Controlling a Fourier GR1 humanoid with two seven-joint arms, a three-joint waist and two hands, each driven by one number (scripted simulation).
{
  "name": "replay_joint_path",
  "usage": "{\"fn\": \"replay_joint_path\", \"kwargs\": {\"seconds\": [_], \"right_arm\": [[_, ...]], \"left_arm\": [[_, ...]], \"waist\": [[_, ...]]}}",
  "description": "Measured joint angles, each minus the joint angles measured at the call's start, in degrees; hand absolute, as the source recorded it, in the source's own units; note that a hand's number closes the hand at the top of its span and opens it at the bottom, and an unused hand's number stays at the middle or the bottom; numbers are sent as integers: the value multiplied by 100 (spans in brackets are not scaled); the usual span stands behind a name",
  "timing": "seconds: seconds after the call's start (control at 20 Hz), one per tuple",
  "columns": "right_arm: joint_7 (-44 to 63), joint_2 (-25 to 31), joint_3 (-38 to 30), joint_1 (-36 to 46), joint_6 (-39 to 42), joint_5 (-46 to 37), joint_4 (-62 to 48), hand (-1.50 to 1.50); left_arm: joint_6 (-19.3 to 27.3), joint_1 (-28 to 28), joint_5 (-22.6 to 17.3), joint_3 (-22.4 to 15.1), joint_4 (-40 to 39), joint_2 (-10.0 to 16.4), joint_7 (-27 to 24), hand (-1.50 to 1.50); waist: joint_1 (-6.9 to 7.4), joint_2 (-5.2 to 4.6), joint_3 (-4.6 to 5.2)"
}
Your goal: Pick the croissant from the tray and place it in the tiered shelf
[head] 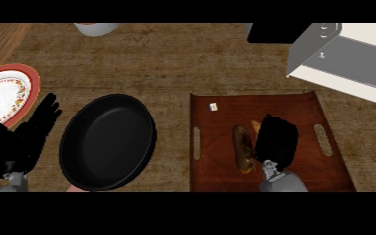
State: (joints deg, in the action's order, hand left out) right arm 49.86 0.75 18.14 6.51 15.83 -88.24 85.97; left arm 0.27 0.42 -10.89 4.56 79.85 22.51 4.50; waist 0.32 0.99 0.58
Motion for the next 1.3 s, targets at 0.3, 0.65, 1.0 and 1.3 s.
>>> {"fn": "replay_joint_path", "kwargs": {"seconds": [0.3, 0.65, 1.0, 1.3], "right_arm": [[-249, 291, -9, 43, -54, -57, -5, 150], [-122, 341, 452, -65, -79, -603, 361, 150], [-1803, 1068, -129, -200, -684, 748, 1209, 150], [-3502, 1820, -1434, -405, -779, 2789, 1910, 150]], "left_arm": [[68, 183, 175, -52, 261, -145, 28, 0], [-32, 80, 271, 56, 128, -248, -1, 0], [-153, 131, 224, 203, 79, -180, -6, 0], [-166, 182, 190, 268, 142, -169, 16, 0]], "waist": [[11, 2, 1], [-21, -58, -33], [-98, -86, -66], [-144, -79, -68]]}}
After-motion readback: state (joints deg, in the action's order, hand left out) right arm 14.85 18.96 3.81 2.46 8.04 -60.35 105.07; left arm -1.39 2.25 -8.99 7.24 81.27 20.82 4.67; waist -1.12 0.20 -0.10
